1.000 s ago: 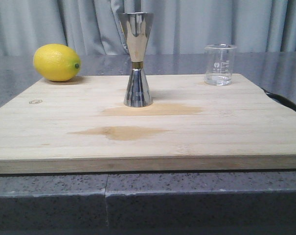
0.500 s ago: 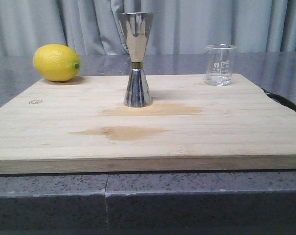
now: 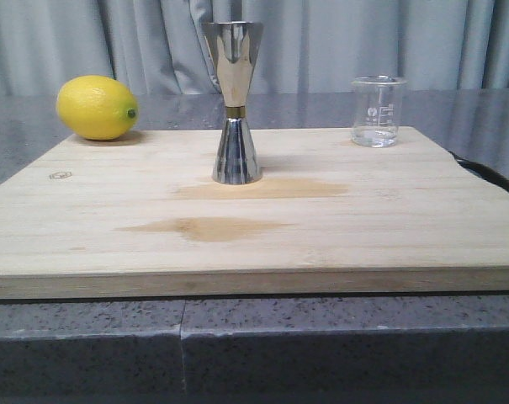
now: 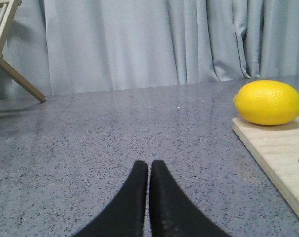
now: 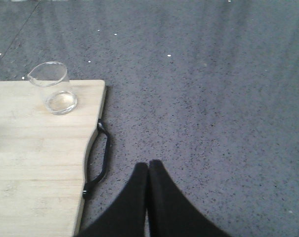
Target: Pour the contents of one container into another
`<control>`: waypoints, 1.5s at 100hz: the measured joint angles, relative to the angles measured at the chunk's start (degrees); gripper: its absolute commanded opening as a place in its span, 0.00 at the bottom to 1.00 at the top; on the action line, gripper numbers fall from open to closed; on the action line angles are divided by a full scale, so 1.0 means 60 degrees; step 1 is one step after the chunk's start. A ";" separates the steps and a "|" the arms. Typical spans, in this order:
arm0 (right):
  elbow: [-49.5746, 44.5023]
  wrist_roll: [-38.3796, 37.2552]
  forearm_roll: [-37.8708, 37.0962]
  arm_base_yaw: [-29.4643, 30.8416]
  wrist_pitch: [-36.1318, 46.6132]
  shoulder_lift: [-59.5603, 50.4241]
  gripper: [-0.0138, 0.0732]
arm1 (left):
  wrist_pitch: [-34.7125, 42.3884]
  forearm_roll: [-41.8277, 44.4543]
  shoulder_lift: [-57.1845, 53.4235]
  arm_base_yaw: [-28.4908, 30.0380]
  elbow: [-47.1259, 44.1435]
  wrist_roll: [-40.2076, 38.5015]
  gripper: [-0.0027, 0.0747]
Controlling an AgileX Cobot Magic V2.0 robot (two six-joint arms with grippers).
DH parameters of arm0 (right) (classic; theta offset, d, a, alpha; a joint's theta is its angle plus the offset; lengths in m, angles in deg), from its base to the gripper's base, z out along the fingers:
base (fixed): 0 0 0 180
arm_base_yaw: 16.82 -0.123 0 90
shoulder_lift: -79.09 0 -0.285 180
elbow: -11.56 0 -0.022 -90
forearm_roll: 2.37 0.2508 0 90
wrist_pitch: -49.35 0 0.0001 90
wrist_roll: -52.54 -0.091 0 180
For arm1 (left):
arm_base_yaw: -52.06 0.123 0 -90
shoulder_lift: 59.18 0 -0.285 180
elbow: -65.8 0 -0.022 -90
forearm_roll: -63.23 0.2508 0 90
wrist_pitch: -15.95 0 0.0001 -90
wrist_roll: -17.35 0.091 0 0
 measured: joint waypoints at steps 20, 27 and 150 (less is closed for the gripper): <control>-0.1927 0.0000 0.0800 0.1608 0.2624 -0.1445 0.08 | 0.0020 0.0000 0.0000 0.0000 0.0000 0.0000 0.01; -0.2828 -0.0004 0.1015 0.2131 0.3756 -0.2026 0.08 | 0.0020 0.0000 0.0000 0.0000 0.0000 0.0000 0.01; -0.6664 0.1674 0.2046 0.2851 0.6862 -0.5153 0.08 | 0.0047 0.0000 0.0000 0.0000 0.0000 0.0000 0.01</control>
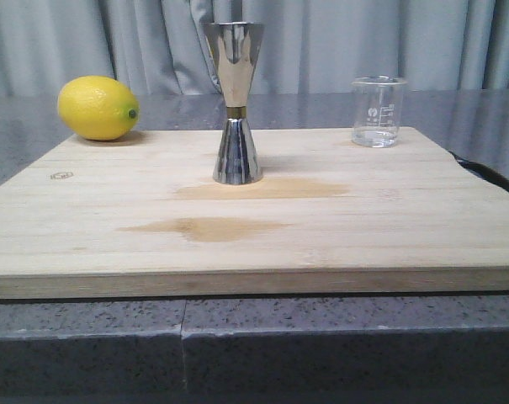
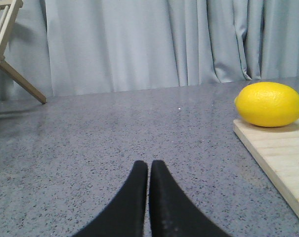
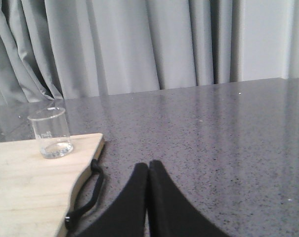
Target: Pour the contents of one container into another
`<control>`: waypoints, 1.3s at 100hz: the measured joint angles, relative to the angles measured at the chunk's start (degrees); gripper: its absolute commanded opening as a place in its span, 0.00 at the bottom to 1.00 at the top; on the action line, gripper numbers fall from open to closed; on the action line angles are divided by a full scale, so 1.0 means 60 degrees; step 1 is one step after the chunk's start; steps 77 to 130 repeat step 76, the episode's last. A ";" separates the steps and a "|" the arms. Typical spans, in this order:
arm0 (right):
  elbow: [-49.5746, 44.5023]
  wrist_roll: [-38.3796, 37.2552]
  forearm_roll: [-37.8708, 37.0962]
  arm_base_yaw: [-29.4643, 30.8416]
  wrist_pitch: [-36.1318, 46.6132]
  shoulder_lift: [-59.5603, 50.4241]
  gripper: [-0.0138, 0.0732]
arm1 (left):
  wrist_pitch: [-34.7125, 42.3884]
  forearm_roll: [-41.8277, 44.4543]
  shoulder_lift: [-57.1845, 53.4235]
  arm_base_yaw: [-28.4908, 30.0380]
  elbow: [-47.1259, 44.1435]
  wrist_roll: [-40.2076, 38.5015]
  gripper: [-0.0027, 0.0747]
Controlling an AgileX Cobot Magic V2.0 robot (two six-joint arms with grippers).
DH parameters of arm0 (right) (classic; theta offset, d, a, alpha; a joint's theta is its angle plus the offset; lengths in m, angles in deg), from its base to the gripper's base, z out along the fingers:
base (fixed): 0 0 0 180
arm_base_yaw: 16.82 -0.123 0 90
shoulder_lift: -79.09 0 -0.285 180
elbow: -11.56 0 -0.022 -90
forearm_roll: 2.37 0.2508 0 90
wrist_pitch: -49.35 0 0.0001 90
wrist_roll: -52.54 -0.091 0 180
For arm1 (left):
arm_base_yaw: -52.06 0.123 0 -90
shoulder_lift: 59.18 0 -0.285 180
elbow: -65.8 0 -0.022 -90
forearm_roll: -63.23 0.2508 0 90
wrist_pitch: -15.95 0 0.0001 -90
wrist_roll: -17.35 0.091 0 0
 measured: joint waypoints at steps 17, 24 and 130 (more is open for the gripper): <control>0.0000 0.0952 0.1429 0.0000 0.0338 0.0000 0.08 | 0.0000 0.0000 0.0000 0.0000 0.0000 0.0000 0.01; 0.0000 0.1176 0.1585 0.0000 0.0373 0.0000 0.08 | 0.0000 0.0000 0.0000 0.0000 0.0000 0.0000 0.01; 0.0000 0.1312 0.1700 0.0000 0.0392 0.0000 0.08 | 0.0000 0.0000 0.0000 0.0000 0.0000 0.0000 0.01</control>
